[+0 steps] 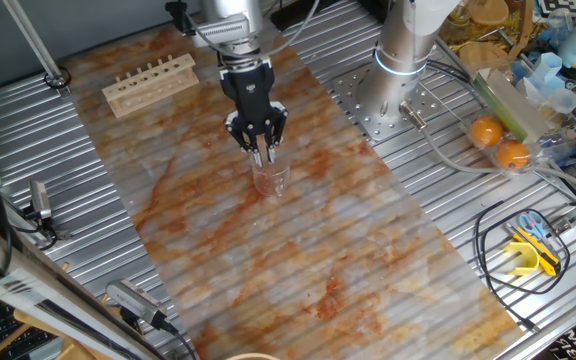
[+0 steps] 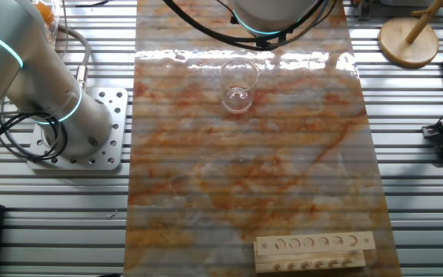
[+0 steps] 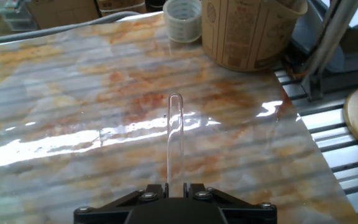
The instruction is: Pour out the test tube
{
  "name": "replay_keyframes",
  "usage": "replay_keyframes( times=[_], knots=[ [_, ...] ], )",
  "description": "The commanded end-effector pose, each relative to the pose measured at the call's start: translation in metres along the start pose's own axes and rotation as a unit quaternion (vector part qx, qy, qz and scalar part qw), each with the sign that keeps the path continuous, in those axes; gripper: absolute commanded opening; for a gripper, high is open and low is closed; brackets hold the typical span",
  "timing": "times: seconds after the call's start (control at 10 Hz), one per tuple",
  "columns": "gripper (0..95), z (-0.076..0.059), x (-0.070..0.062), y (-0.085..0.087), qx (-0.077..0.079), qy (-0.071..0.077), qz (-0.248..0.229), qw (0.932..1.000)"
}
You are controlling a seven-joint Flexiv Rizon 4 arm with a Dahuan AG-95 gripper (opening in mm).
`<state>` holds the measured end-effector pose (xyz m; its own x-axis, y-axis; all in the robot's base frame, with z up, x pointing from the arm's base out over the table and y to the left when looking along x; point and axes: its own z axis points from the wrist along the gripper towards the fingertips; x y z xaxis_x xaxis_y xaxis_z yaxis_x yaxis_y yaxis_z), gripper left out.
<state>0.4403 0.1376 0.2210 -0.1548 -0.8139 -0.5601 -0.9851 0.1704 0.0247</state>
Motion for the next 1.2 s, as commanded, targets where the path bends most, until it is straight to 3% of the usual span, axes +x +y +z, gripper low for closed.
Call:
replay_keyframes(
  times=[0.1,0.5,1.2],
  knots=[
    [0.0,-0.001,0.0,-0.001,-0.005,-0.004,-0.015,0.9999],
    [0.0,-0.007,0.002,-0.003,-0.024,-0.039,-0.046,0.9979],
    [0.0,-0.012,-0.003,-0.003,-0.031,-0.063,-0.041,0.9967]
  ],
)
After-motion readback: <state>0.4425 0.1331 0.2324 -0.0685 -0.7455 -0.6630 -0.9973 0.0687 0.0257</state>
